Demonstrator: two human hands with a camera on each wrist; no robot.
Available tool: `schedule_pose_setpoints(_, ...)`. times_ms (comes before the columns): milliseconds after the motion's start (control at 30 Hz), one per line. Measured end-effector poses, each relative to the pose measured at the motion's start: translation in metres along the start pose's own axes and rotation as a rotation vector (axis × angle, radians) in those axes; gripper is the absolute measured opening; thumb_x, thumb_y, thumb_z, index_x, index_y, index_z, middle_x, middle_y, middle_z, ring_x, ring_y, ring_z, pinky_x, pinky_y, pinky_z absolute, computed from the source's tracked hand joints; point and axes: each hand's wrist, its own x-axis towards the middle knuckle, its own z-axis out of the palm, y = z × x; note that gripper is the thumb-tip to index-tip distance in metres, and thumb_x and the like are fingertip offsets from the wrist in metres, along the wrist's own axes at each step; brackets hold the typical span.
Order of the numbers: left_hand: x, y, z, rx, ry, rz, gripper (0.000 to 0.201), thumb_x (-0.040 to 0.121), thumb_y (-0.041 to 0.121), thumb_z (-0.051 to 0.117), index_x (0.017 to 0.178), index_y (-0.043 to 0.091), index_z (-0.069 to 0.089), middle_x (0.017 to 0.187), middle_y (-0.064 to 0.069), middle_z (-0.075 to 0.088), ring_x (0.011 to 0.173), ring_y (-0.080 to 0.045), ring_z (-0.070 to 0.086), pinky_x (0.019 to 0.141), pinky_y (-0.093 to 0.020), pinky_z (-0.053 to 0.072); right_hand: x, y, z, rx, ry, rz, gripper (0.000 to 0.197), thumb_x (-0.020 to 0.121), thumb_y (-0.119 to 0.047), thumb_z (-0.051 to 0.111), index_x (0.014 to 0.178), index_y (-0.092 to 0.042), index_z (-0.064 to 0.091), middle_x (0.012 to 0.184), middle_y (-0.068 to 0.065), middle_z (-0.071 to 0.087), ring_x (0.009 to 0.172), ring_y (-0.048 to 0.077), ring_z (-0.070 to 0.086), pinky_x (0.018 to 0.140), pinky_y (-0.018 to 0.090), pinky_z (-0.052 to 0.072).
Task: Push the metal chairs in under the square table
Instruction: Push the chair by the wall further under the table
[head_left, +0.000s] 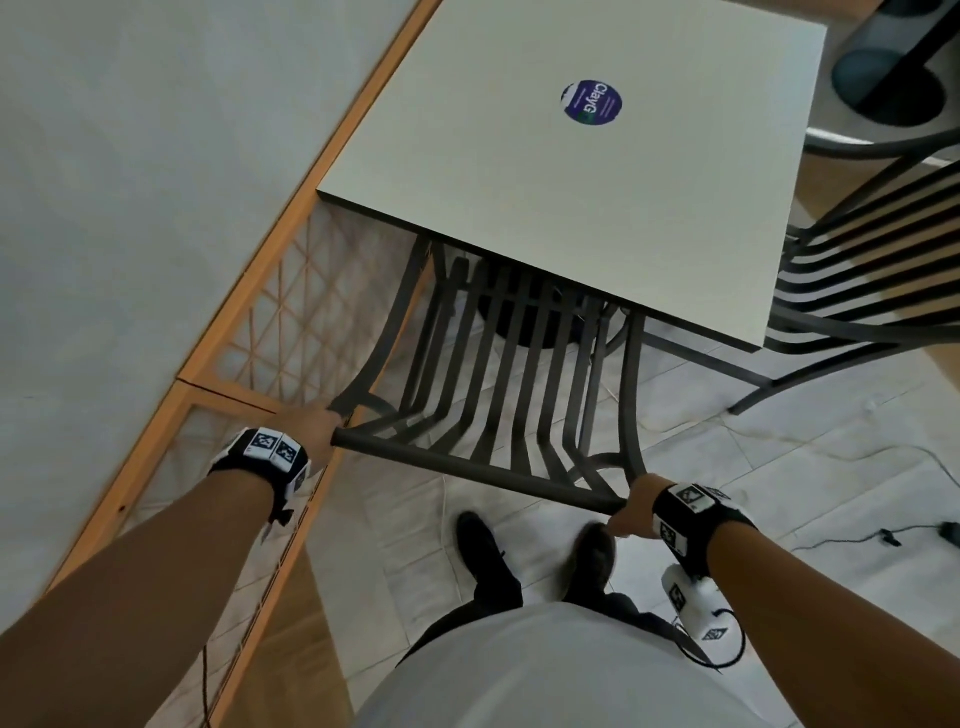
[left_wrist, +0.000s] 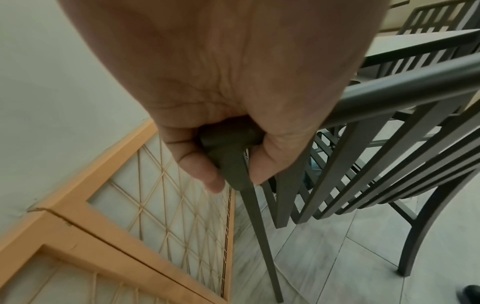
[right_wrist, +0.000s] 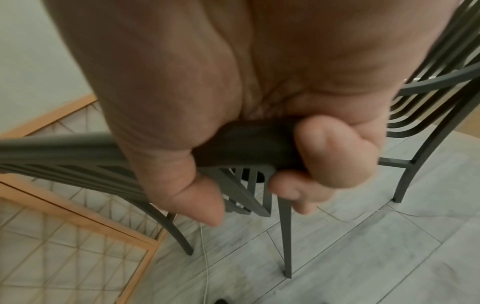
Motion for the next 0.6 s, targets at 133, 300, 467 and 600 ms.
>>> schedule_pose_setpoints(133,0.005,-0.010,-0.005,-0.013,0.014,-0.042,0.021,0.095,0.017,0.050,0.112,0.023,0.061,0.106,0.001,0.056,0.087,-0.021,0.059,0.079,-0.034,0.053,-0.005,-0.012,0.009,0.008,-0.026,-0.031,0.030,0.072,-0.046,0.067,0.074,-0.019,0.054,0.075,-0.001,0.060,0.067,0.017,0.061,0.059,0.024,0.048)
schedule_pose_setpoints(300,0.010,-0.027,-0.007,0.010,0.022,-0.074,0.025,0.092,0.017,0.055,0.115,0.022,0.064,0.118,-0.002,0.056,0.085,-0.021,0.054,0.076,-0.033,0.050,-0.009,-0.033,0.026,-0.043,-0.039,-0.062,0.030,0.076,-0.047,0.060,0.067,-0.021,0.049,0.073,-0.001,0.057,0.062,0.015,0.058,0.059,0.023,0.048)
schedule_pose_setpoints(467,0.011,-0.031,-0.007,0.021,0.029,-0.098,0.024,0.093,0.015,0.054,0.114,0.020,0.063,0.100,0.002,0.043,0.084,-0.020,0.052,0.074,-0.031,0.048,-0.008,-0.037,0.032,-0.047,-0.060,-0.081,0.032,0.073,-0.050,0.061,0.066,-0.021,0.050,0.074,-0.001,0.056,0.063,0.017,0.056,0.060,0.023,0.046)
schedule_pose_setpoints(600,0.013,-0.031,-0.007,0.009,0.020,-0.112,0.020,0.091,0.016,0.055,0.109,0.020,0.063,0.097,0.000,0.045,0.082,-0.022,0.054,0.072,-0.033,0.048,-0.011,-0.034,0.027,0.000,-0.036,-0.075,0.031,0.073,-0.048,0.066,0.068,-0.021,0.051,0.072,-0.002,0.058,0.060,0.015,0.056,0.056,0.022,0.043)
